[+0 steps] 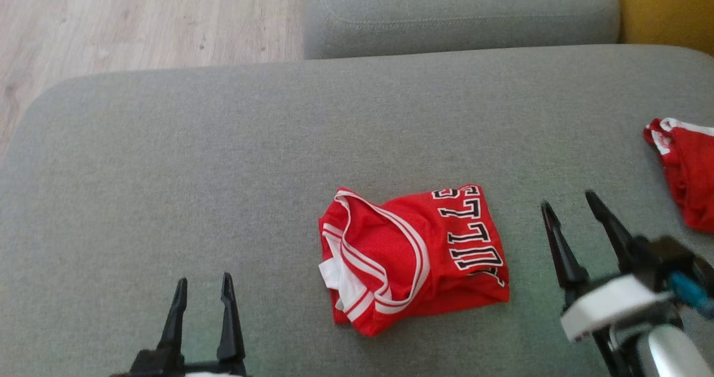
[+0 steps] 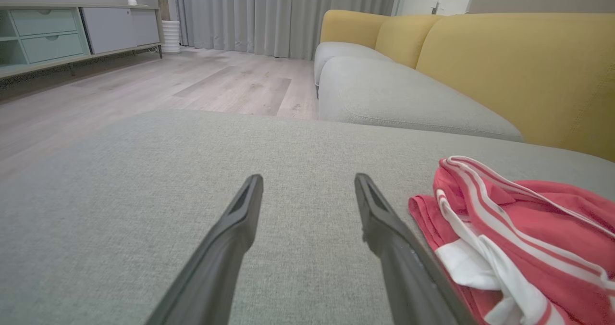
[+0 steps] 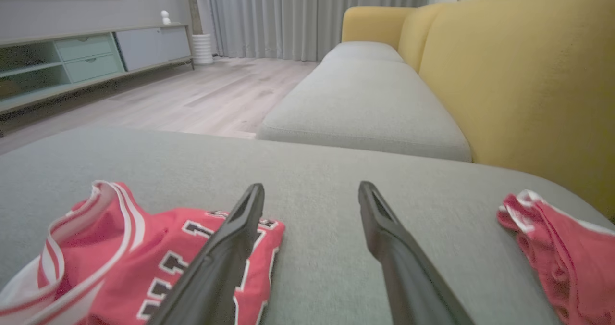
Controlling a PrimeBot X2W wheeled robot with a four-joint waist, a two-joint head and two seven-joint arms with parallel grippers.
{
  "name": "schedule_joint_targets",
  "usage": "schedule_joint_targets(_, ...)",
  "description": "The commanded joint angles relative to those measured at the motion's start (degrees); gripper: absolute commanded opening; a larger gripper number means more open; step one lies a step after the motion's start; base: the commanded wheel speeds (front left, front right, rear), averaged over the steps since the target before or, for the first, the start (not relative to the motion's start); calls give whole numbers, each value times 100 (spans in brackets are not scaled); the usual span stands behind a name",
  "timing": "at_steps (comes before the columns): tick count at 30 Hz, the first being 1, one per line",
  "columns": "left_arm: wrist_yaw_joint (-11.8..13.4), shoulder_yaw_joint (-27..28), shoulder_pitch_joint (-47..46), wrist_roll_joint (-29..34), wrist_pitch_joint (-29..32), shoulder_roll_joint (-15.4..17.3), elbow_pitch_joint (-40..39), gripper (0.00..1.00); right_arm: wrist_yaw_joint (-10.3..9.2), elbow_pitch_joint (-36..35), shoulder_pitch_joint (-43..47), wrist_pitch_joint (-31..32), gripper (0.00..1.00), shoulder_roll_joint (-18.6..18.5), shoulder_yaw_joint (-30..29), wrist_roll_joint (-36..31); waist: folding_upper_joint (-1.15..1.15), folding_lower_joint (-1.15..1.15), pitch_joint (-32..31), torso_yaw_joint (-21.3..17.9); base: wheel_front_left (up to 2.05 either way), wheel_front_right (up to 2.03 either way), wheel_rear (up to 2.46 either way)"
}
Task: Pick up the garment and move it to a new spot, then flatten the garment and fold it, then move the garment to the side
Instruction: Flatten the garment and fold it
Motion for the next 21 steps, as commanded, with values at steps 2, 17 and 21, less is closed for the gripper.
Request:
schedule_joint_targets(2, -25, 255, -6, 51, -56, -25, -181, 100, -5, 5, -11, -300, 100, -38, -12, -89, 0, 0, -30, -16, 0, 0, 0)
schedule_joint_targets(17, -126, 214, -278, 88, -56, -25, -202, 100, -5, 1192, -897, -203, 0, 286, 1305, 8, 0, 0, 296, 199, 0, 0, 0)
schedule_joint_targets(21, -99, 177, -321, 64, -56, -25, -188, 100, -5, 1851, -1134, -119, 0, 420, 1784, 22, 0, 0, 361, 344, 0, 0, 0)
